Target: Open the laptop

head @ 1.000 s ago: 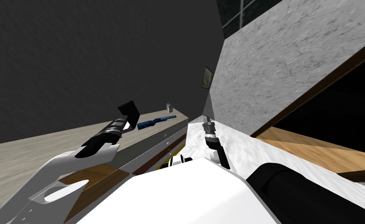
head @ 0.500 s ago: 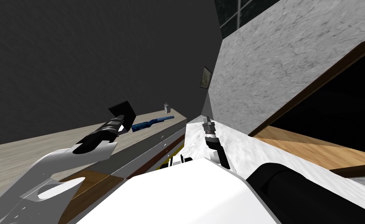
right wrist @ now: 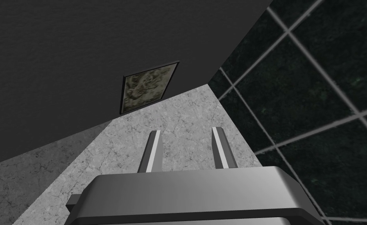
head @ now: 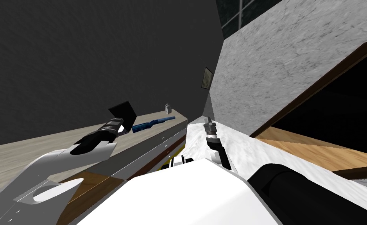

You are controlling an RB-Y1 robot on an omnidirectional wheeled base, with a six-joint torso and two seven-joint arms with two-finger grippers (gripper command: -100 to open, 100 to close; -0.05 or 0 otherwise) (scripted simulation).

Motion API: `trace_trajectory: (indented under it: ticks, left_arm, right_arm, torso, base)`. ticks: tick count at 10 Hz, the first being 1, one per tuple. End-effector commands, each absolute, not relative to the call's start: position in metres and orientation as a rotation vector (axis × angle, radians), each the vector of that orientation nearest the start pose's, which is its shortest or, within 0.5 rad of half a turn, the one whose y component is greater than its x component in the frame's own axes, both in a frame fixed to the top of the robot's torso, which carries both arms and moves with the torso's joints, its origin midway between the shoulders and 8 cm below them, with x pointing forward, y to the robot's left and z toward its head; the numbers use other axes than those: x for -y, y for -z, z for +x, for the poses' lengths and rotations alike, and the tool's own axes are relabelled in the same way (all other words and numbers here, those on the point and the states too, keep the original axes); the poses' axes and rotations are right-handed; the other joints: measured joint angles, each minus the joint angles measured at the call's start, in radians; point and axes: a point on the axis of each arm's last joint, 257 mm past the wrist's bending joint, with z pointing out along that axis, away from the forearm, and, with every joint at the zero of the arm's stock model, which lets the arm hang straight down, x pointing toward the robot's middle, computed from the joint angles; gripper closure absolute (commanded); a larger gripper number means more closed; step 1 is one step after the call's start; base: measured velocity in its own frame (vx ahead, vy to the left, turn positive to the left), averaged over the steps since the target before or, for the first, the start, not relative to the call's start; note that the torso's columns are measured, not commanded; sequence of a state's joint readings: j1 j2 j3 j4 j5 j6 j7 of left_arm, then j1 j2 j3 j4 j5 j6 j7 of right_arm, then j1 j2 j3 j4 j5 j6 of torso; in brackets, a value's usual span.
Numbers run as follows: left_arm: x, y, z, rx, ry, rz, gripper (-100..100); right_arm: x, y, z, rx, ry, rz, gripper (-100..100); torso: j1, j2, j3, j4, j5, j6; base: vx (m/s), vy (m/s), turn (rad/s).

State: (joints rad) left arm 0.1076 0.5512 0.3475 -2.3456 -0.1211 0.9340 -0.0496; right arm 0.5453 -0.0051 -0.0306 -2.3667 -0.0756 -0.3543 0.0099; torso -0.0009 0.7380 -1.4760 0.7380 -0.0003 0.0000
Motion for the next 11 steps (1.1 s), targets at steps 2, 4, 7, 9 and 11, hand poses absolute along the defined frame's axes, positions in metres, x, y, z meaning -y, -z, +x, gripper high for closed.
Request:
trace_trajectory:
  ticks: [2, 4, 7, 9, 11]
  left_arm:
    - [-0.481, -0.027, 0.441, -1.157, 0.331, -0.990, -100]
    - [-0.482, -0.040, 0.443, -1.130, 0.342, -0.982, -100]
    - [-0.482, -0.065, 0.447, -1.079, 0.362, -0.966, -100]
    - [-0.484, -0.079, 0.452, -1.047, 0.372, -0.958, -100]
    - [-0.488, -0.050, 0.454, -1.109, 0.336, -0.976, -100]
  right_arm:
    - [0.302, -0.021, 0.344, -0.641, -1.275, 0.771, 0]
    - [0.302, -0.021, 0.344, -0.641, -1.275, 0.771, 0]
    - [0.302, -0.021, 0.344, -0.641, -1.275, 0.771, 0]
    - [0.302, -0.021, 0.344, -0.641, -1.275, 0.771, 0]
    - [0.302, -0.021, 0.344, -0.641, -1.276, 0.771, 0]
  torso:
    - [0.001, 0.002, 0.001, 0.001, 0.000, 0.000]
    - [0.002, 0.003, 0.002, 0.001, 0.001, 0.000]
    - [0.000, -0.001, -0.001, 0.000, 0.000, 0.000]
    - [0.001, 0.000, 0.000, 0.000, 0.000, 0.000]
    - [0.000, 0.002, 0.001, 0.000, 0.000, 0.000]
  base:
    - [-0.076, -0.003, 0.040]
    - [-0.094, 0.020, 0.020]
    - [-0.085, 0.015, 0.023]
    - [-0.090, 0.024, 0.005]
    - [-0.086, -0.004, -0.063]
